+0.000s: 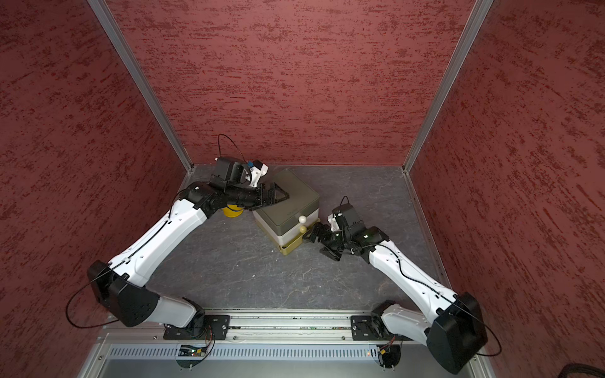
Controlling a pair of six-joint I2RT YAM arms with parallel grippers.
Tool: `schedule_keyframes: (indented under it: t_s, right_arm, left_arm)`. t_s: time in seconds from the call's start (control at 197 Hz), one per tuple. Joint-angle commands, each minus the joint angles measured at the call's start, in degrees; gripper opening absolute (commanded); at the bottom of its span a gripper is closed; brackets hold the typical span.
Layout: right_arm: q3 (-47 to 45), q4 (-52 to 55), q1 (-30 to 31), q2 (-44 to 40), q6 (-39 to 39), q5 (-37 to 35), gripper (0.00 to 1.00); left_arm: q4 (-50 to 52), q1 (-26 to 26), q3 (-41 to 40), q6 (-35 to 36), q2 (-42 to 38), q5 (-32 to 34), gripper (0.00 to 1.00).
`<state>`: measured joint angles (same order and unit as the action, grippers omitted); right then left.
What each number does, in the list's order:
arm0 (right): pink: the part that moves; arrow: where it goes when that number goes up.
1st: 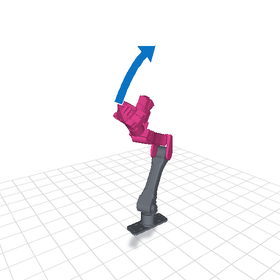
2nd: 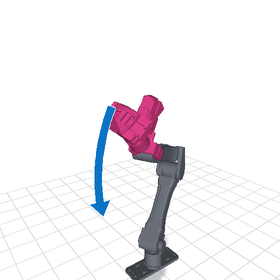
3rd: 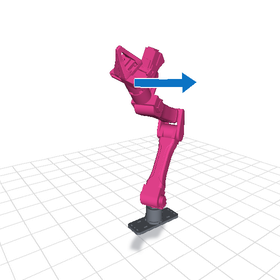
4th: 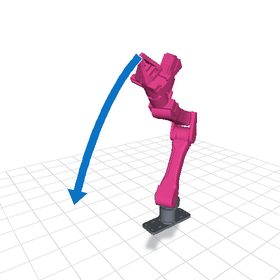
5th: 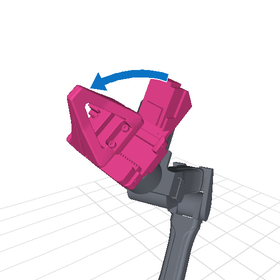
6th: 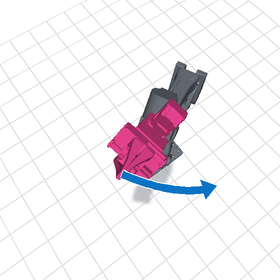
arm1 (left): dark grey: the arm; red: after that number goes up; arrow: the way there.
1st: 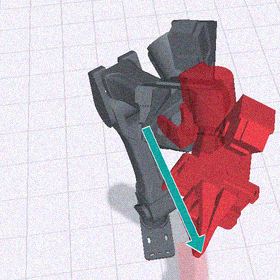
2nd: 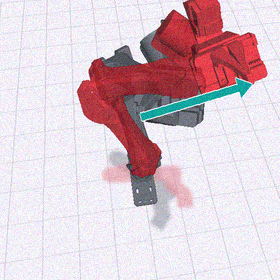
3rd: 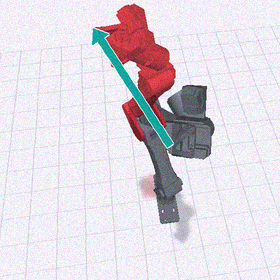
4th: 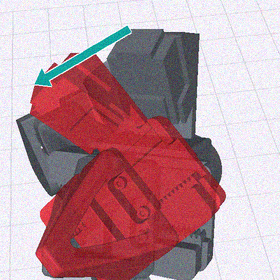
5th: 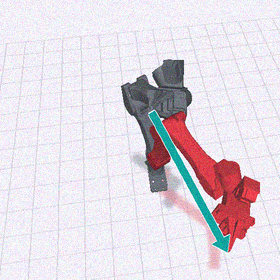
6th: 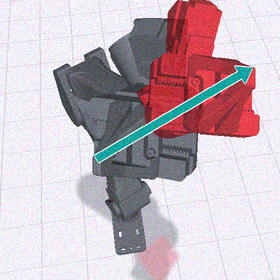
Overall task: Take the keys out of the drawer
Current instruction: Open the drawer in the storage box.
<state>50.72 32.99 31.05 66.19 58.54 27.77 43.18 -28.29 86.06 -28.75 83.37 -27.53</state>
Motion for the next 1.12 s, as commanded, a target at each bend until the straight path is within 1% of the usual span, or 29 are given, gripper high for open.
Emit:
schedule_keyframes:
  t_s: [0.0, 0.046, 0.091, 0.178, 0.254, 0.355, 0.447, 0.518, 0.614, 0.66, 0.781, 0.924, 1.045, 1.111]
  right_arm:
    - [1.5, -4.0, 0.3, 0.7, 0.8, -1.1, 0.9]
    - [1.2, -5.3, 0.4, 1.2, 1.2, -0.1, 0.89]
    - [0.2, -7.7, 0.3, 1.3, 2.0, 0.8, 0.87]
    - [-1.4, -11.3, 0.2, 2.0, 2.5, 2.2, 0.8]
    - [-1.9, -13.5, 0.2, 4.0, 1.3, 4.3, 0.78]
    - [-3.1, -17.8, 0.1, 5.8, 0.5, 6.8, 0.76]
    - [-3.8, -20.3, 0.2, 5.5, 0.5, 7.6, 0.75]
    - [-4.4, -21.9, 0.1, 3.8, 1.3, 7.8, 0.72]
    - [-4.7, -21.8, 0.0, 1.2, 0.7, 6.7, 0.7]
    - [-5.0, -22.0, -0.1, 0.7, 0.5, 6.2, 0.7]
    - [-4.7, -23.8, -1.2, 3.1, -0.2, 7.4, 0.65]
    - [-3.1, -24.3, -2.2, 5.4, -1.1, 7.7, 0.63]
    - [-2.9, -25.7, -3.7, 6.0, -1.3, 8.5, 0.56]
    - [-2.5, -26.6, -4.2, 6.4, -1.6, 8.8, 0.54]
  left_arm:
    - [1.1, -0.2, 0.0, 0.5, -1.9, 2.5, 1.0]
    - [2.7, 0.1, 0.4, 0.0, -1.4, 3.0, 1.0]
    - [4.3, 0.7, 1.1, 0.1, -0.3, 2.2, 1.0]
    - [5.8, 1.0, 1.8, 1.0, 0.8, 1.4, 1.0]
    - [4.4, 0.8, 1.5, 1.1, 0.9, -0.8, 1.0]
    - [3.3, 0.3, 1.2, 1.1, 1.2, -0.7, 1.0]
    - [4.3, -0.1, 1.3, 1.1, 1.8, -0.1, 1.0]
    - [4.5, -0.1, 0.7, 0.9, 1.7, 0.3, 1.0]
    - [4.6, -0.1, 0.5, 1.6, 2.2, 0.3, 0.94]
    - [4.8, 0.0, 1.0, 2.1, 2.8, 0.2, 0.89]
    - [5.4, 0.1, 2.1, 3.0, 4.4, 0.0, 0.78]
    - [5.5, 0.3, 2.2, 2.8, 4.8, 0.2, 0.78]
    - [5.6, 0.6, 1.7, 3.0, 5.0, 0.3, 0.77]
    - [5.8, 0.6, 1.8, 3.2, 5.4, 0.2, 0.77]
